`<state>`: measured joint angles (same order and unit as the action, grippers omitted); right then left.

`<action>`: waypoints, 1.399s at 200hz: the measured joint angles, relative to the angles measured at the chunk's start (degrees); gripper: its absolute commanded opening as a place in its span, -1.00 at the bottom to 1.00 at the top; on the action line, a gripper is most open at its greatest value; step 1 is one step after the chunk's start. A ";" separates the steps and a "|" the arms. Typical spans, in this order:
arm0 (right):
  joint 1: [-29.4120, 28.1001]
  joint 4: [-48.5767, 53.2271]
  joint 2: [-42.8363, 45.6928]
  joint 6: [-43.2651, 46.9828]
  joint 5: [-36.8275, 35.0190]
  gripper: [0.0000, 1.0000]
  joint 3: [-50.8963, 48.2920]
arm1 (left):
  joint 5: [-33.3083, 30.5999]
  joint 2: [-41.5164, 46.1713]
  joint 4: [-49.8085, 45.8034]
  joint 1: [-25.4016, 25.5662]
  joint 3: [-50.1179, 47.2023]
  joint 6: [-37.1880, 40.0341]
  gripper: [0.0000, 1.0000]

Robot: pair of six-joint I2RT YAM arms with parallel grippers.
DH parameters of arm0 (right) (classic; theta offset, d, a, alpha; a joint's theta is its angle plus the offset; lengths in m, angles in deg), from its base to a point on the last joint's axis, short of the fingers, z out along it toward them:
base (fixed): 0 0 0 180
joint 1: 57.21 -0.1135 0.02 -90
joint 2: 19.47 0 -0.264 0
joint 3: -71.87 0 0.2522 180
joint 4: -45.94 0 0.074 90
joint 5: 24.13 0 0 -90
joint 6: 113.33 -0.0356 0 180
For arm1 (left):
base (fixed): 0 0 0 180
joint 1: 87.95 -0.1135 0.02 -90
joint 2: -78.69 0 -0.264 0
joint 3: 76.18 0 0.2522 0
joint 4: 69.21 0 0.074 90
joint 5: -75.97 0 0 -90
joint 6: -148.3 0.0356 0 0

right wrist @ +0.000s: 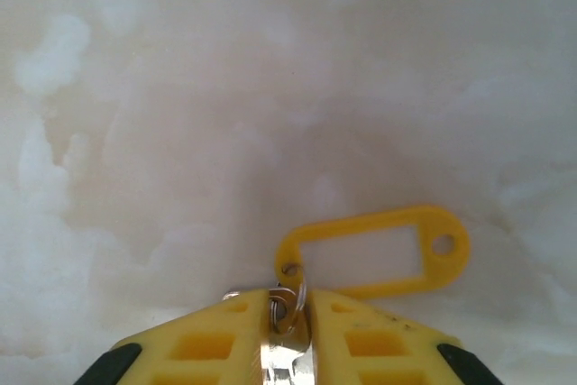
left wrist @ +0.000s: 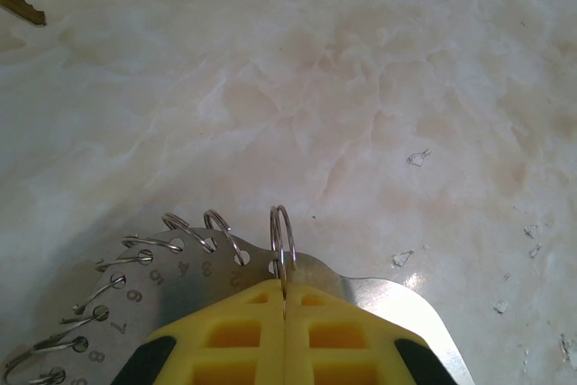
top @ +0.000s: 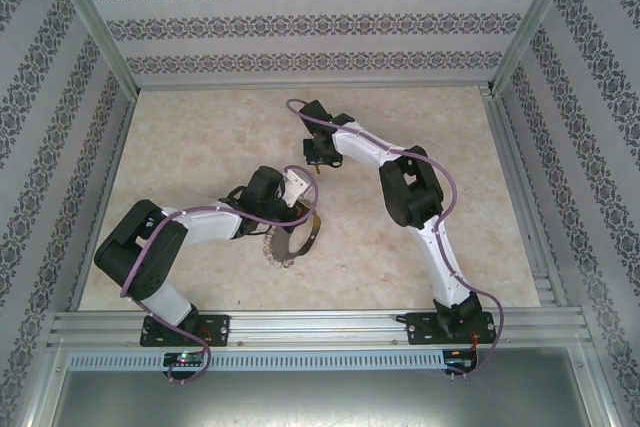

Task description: Put the keys on the keyring

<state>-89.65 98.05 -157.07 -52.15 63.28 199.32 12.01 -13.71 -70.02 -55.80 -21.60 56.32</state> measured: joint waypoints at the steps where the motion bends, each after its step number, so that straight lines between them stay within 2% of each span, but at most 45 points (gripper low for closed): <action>1: 0.00 -0.02 0.00 -0.02 0.00 -0.76 0.00 | 0.02 0.00 0.00 0.00 0.00 0.00 -1.00; 26: 0.09 -0.76 0.11 -0.35 0.00 -0.77 -0.33 | 0.04 0.00 0.00 0.00 0.00 -0.02 -1.00; 44: 0.20 -1.27 0.37 -0.42 0.02 -0.58 -0.96 | 0.07 0.00 0.00 0.00 0.00 -0.02 -1.00; 69: 0.74 -2.14 1.53 -1.01 0.11 -0.60 -2.93 | 0.26 0.00 0.00 0.00 0.00 -0.02 -1.00; 87: 1.31 -2.75 1.90 -1.07 0.48 -0.70 -3.72 | 0.46 0.00 0.00 0.00 0.00 -0.02 -1.00; 110: 1.97 -3.63 1.99 -1.64 0.63 -1.00 -4.04 | 0.46 -0.02 0.02 0.00 0.00 -0.02 -1.00; 159: 2.25 -6.08 4.94 -1.84 0.72 -1.00 -9.14 | 0.63 -0.02 0.02 0.00 0.00 -0.02 -1.00; 184: 2.62 -8.39 11.54 -1.22 0.85 -1.00 -18.67 | 0.90 -0.02 0.02 0.00 0.00 -0.02 -1.00; 210: 3.87 -11.39 22.80 0.28 2.69 -1.00 -31.85 | 0.96 -0.02 0.02 0.00 0.00 -0.02 -1.00; 251: 8.57 -18.32 39.30 4.22 9.55 -1.00 -48.87 | 1.77 -0.02 -0.04 0.00 0.07 0.02 -1.00; 280: 12.04 -21.07 45.40 5.18 13.84 -1.00 -56.08 | 2.25 -0.02 -0.24 0.00 0.90 0.04 -1.00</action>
<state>-77.61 76.98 -111.67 -46.97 77.12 143.23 14.26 -13.73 -70.27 -55.80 -20.71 56.37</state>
